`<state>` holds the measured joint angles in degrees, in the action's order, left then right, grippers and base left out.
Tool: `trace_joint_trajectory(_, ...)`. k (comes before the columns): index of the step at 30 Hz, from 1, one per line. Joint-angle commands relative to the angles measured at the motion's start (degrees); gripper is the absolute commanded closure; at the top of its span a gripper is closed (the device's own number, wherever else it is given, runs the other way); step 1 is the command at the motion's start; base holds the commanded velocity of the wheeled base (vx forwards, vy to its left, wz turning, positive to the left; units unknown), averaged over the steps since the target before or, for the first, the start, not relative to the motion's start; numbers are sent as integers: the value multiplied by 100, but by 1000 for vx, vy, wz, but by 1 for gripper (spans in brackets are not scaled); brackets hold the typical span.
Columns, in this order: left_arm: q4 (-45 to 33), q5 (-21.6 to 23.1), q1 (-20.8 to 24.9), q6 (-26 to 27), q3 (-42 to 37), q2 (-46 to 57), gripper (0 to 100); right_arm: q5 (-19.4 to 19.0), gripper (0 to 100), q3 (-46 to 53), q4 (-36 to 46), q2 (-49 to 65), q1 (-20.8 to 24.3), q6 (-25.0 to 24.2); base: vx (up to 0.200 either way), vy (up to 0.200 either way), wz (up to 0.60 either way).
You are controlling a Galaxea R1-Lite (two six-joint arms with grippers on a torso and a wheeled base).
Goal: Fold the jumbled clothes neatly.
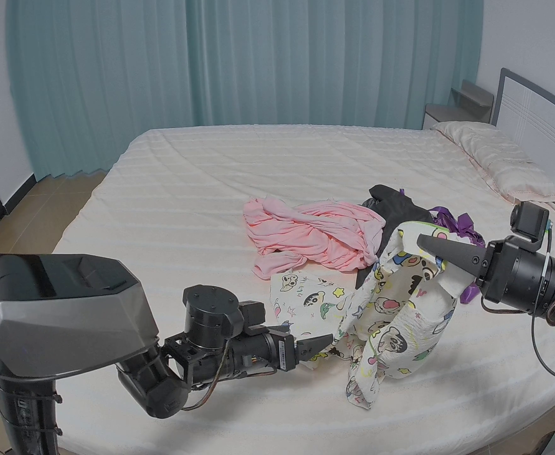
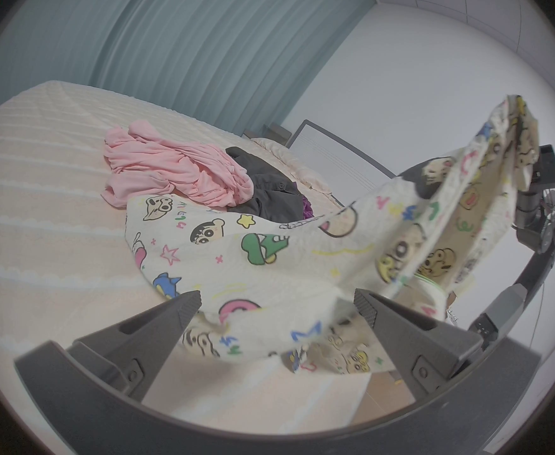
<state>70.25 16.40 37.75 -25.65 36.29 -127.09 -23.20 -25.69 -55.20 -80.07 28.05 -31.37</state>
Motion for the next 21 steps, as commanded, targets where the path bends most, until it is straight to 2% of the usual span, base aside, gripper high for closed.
trace_joint_trajectory(1,15,30,13,7,-193,386,0,0,100,-42,9,44,-37,-1,0,0,0)
trace_joint_trajectory(12,23,153,144,60,-43,123,0,105,100,-288,18,0,34,8,0,0,0)
trace_joint_trajectory(14,50,-14,118,34,431,-308,0,114,100,-235,18,26,139,8,0,0,0)
trace_joint_trajectory(18,50,-321,74,34,809,-721,0,114,100,-235,18,44,157,8,0,0,0)
trace_joint_trajectory(21,67,-690,-49,113,1196,-1424,0,123,100,-297,18,132,166,8,0,0,0)
